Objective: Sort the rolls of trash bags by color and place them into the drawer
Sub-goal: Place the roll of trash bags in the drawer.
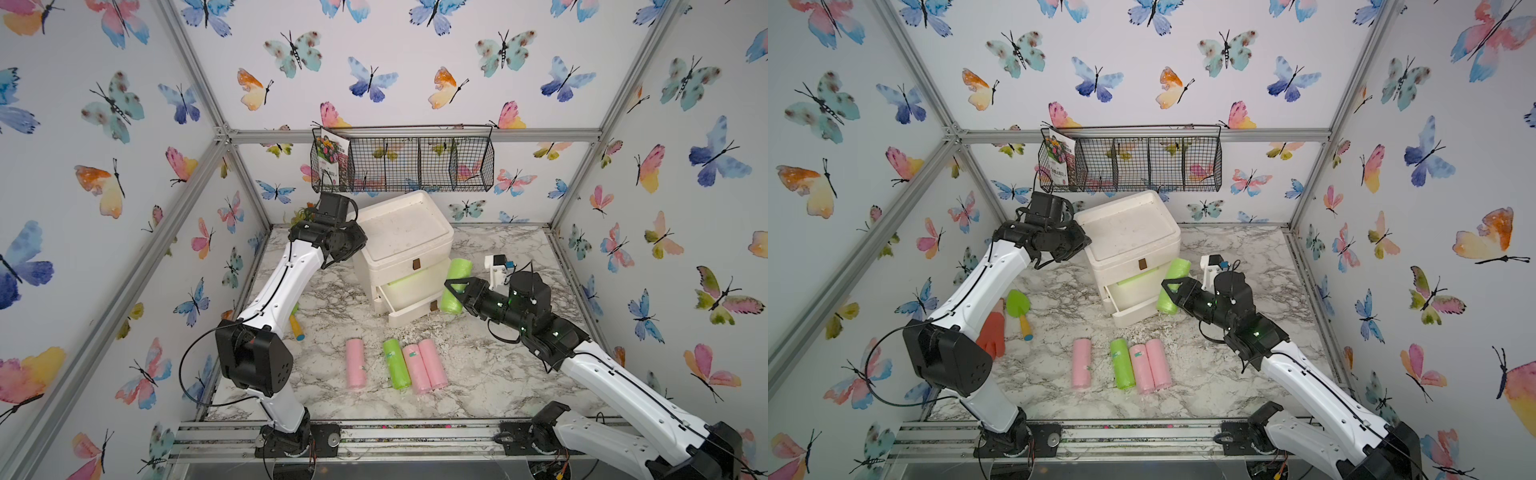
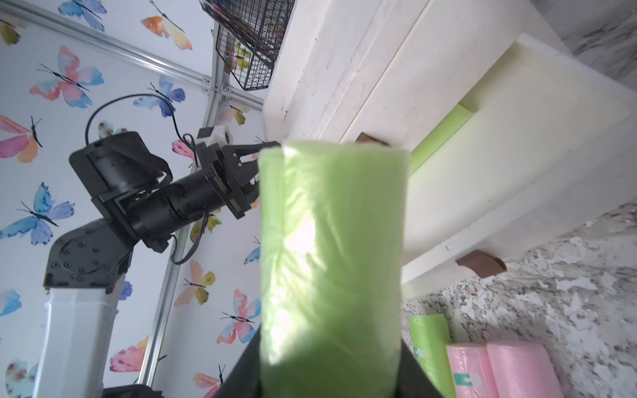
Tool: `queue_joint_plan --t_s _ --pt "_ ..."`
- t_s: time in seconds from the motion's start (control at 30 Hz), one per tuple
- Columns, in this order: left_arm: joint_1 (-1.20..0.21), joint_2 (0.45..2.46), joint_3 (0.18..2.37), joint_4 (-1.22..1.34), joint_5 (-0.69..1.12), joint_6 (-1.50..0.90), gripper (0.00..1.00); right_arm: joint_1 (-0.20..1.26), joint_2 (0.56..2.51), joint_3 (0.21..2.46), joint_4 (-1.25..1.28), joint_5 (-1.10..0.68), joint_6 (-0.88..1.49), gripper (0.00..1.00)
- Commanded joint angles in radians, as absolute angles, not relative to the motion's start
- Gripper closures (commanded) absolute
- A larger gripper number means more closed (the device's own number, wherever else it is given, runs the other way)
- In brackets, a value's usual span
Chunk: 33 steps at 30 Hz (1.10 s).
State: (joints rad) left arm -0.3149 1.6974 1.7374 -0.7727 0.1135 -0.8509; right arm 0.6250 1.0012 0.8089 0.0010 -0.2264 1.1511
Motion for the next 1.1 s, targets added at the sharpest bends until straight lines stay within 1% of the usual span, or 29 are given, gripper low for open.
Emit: queue_joint_plan --t_s 0.0,0.13,0.3,0.7,0.93,1.0,1.07 --pt "-0.31 1.681 1.728 -0.591 0.182 -0.936 0.95 0.623 1.006 0.792 0.178 -0.116 1.286 0.61" --pt "-0.31 1.681 1.732 -0.599 0.181 -0.934 0.95 0.624 1.035 0.786 0.217 -0.07 1.354 0.61" --pt "-0.31 1.675 1.72 -0.59 0.184 -0.937 0.95 0.63 1.101 0.77 0.272 -0.06 1.418 0.61" --pt "-0.306 1.68 1.716 -0.578 0.201 -0.938 0.95 0.738 1.259 0.815 0.318 0.111 1.504 0.58" --pt "-0.301 1.665 1.7 -0.564 0.213 -0.942 0.95 0.764 1.354 0.836 0.342 0.146 1.535 0.56" --pt "-0.3 1.666 1.701 -0.563 0.216 -0.942 0.95 0.765 1.378 0.853 0.341 0.147 1.532 0.53" --pt "-0.299 1.671 1.704 -0.564 0.222 -0.94 0.95 0.767 1.399 0.882 0.317 0.146 1.527 0.47"
